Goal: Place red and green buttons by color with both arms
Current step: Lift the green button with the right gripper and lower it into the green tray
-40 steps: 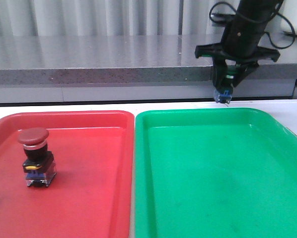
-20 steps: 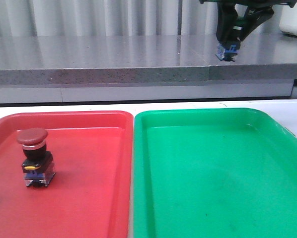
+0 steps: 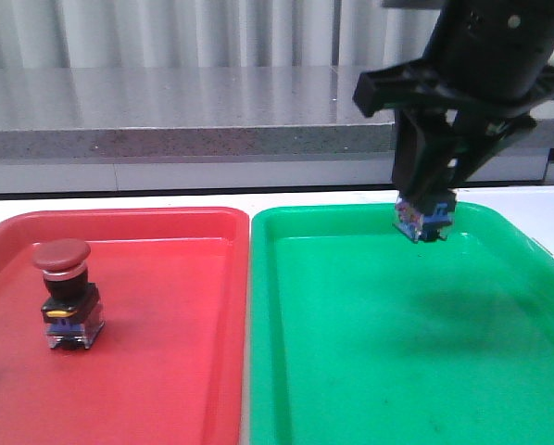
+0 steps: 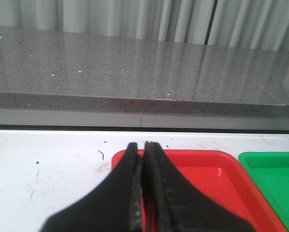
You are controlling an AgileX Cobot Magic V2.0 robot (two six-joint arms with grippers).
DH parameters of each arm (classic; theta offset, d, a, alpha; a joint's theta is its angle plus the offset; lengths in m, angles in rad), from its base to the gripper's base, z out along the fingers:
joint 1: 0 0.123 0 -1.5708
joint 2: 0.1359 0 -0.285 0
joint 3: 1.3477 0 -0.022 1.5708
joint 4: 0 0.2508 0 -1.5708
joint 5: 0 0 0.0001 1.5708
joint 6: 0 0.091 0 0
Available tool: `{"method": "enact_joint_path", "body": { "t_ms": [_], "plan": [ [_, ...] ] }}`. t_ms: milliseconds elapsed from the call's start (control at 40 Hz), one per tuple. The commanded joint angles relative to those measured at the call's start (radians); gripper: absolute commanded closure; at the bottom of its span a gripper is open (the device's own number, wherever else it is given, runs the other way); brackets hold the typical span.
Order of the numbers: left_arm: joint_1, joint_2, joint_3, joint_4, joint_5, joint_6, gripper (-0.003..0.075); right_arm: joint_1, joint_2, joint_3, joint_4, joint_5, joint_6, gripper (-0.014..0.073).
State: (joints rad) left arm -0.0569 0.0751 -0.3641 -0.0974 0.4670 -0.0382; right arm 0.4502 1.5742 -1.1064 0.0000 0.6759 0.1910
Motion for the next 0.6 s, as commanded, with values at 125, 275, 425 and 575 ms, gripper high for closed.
{"method": "enact_joint_path", "body": {
  "t_ms": [125, 275, 425, 575],
  "plan": [
    [-0.002, 0.013, -0.026, -0.006, -0.079, 0.002, 0.074, 0.006, 0.026, 0.0, -0.012, -0.05, 0.024, 0.0458],
    [-0.002, 0.013, -0.026, -0.006, -0.079, 0.002, 0.074, 0.006, 0.061, 0.0, -0.01, 0.006, 0.043, 0.0456],
    [-0.002, 0.013, -0.026, -0.006, -0.079, 0.002, 0.074, 0.02, 0.069, 0.003, -0.007, -0.001, 0.044, 0.0456],
    [-0.002, 0.013, -0.026, -0.006, -0.079, 0.002, 0.074, 0.032, 0.076, 0.003, 0.015, -0.032, 0.044, 0.0456]
  ]
}}
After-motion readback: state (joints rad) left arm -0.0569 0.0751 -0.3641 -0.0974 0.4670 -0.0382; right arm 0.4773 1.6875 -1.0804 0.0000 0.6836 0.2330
